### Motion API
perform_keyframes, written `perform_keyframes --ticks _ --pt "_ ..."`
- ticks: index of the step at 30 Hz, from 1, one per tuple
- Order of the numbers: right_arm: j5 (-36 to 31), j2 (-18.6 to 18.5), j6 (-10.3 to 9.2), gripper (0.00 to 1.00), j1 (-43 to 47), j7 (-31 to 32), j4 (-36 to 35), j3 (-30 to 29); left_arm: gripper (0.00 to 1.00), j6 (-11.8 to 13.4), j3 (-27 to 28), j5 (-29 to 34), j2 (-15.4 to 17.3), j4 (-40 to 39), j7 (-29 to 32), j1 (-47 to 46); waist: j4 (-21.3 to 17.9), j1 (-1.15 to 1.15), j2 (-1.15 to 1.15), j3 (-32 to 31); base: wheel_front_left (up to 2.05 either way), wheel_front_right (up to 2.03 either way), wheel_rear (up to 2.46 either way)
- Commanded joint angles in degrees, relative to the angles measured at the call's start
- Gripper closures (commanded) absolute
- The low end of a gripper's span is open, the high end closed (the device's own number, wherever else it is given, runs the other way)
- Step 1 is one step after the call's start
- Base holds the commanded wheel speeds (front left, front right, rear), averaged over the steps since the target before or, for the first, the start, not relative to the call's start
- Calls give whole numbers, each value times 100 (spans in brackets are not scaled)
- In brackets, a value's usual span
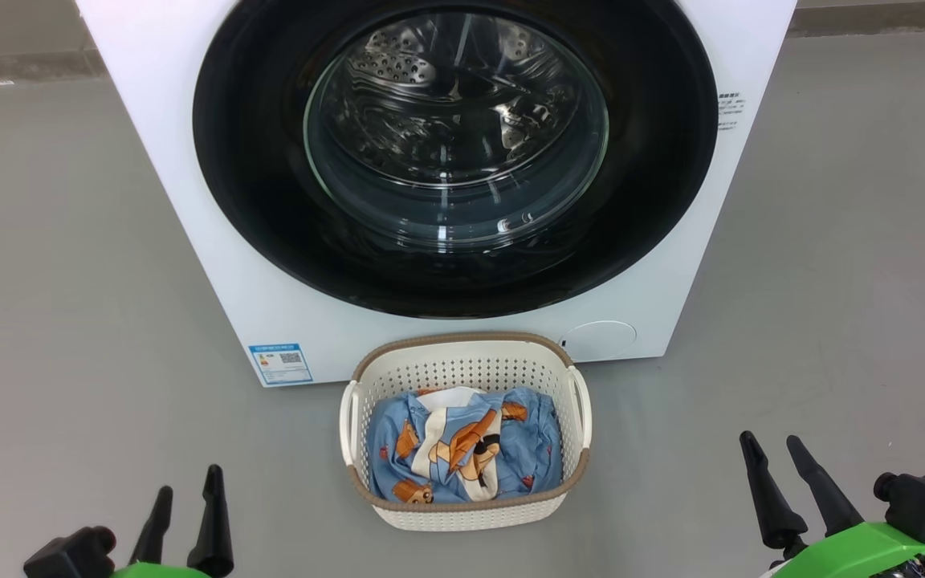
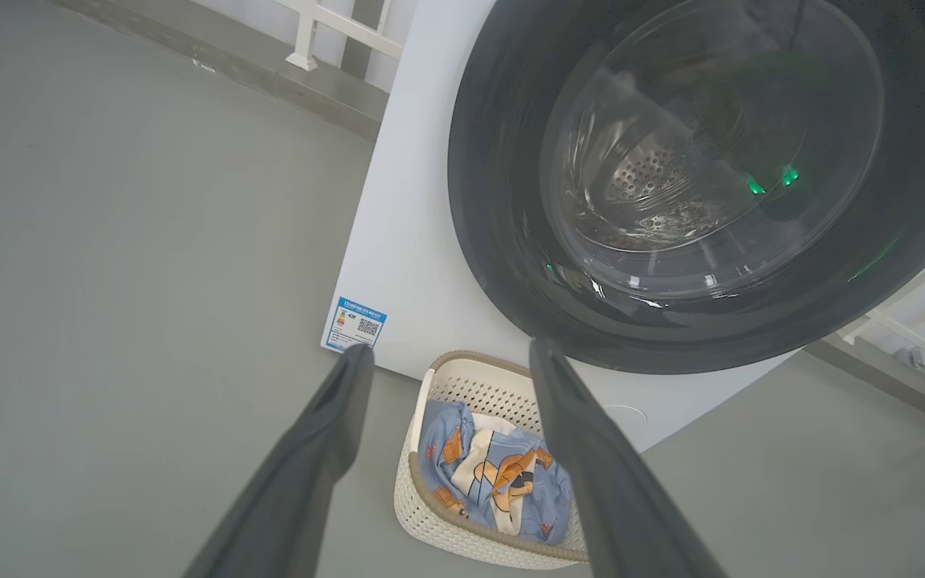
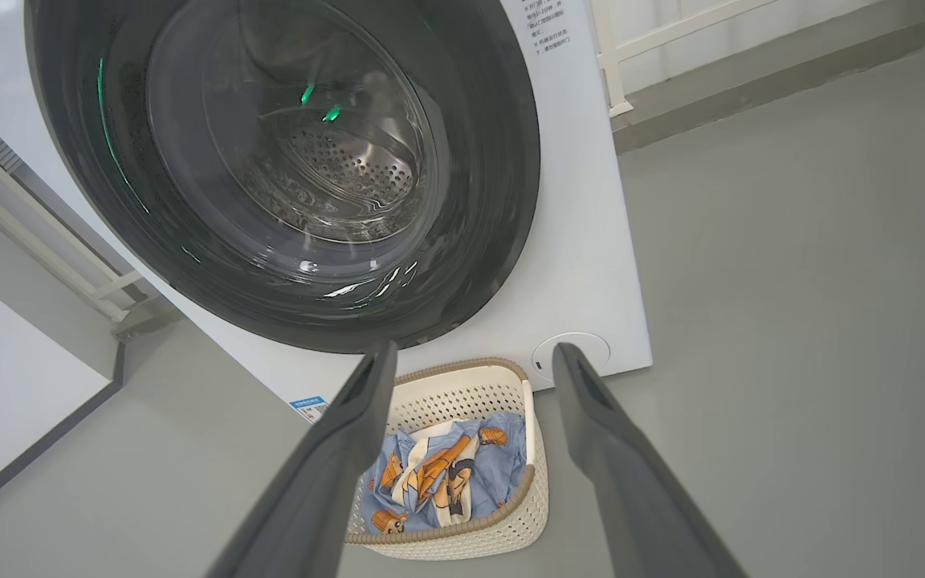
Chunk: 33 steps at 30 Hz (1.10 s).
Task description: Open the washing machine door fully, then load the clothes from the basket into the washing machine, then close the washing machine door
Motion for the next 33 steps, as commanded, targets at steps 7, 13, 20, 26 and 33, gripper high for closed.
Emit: perform_keyframes --ticks 7,13,20,26,33 --pt "-598 -126 7 0 -55 -192 -143 76 0 -1 191 680 113 -306 -185 -76 -4 0 0 3 0 0 0" --pt "-959 -99 8 0 -2 -292 -183 44 0 21 186 1161 121 -361 -286 -40 -24 0 0 -7 0 0 0" --pt "-1359 -82 8 0 62 -410 -203 42 0 33 161 1748 130 -419 -404 -28 -34 0 0 -13 0 0 0" --pt "-1741 -113 9 0 90 -510 -229 55 0 36 172 2162 138 -440 -506 -23 -42 0 0 -12 0 0 0" --pt "-2204 -160 9 0 116 -628 -255 82 0 22 202 2649 147 -461 -624 12 -53 0 0 -38 0 0 0"
